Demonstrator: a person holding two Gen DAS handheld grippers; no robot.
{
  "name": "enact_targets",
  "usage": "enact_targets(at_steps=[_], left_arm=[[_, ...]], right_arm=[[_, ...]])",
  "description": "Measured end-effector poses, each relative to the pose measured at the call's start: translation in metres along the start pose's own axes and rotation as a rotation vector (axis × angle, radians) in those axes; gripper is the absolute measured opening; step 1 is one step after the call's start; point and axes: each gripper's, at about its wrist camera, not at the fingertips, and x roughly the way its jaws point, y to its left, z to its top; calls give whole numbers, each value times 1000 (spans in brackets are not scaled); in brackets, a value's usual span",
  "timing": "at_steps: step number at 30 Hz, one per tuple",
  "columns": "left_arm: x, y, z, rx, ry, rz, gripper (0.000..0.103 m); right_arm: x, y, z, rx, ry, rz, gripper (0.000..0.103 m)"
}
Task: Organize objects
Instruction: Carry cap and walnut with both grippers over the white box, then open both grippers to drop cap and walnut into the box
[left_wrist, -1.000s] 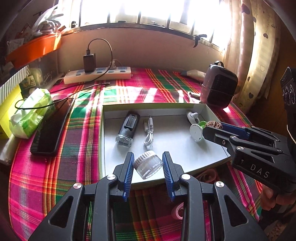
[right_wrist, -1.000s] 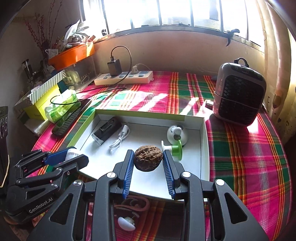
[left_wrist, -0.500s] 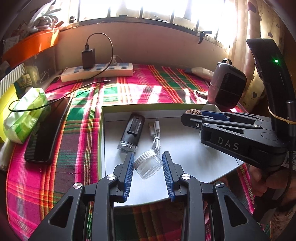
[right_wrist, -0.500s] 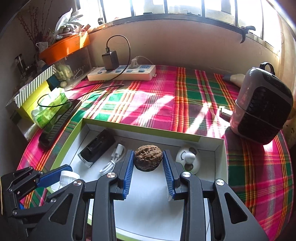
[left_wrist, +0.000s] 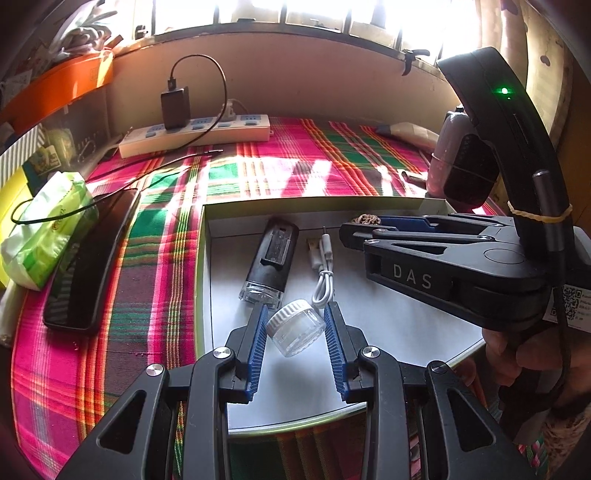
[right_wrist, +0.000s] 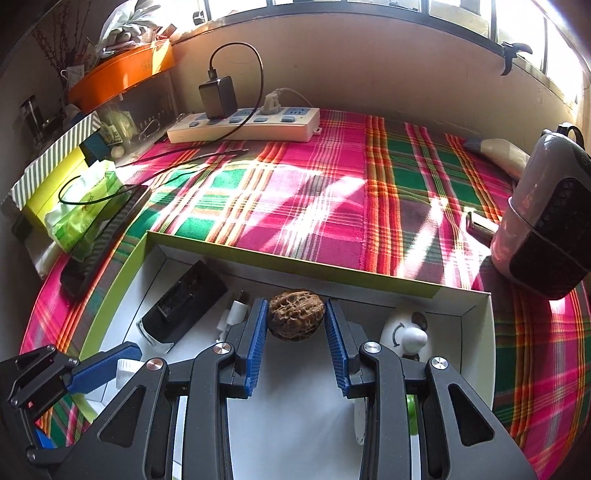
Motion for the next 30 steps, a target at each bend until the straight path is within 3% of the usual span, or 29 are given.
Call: enact_targets(at_steps=[30], left_arm=[[2, -2, 0, 14, 6, 16, 30]], right_arm=[[7, 2, 2, 16, 24, 0, 34]])
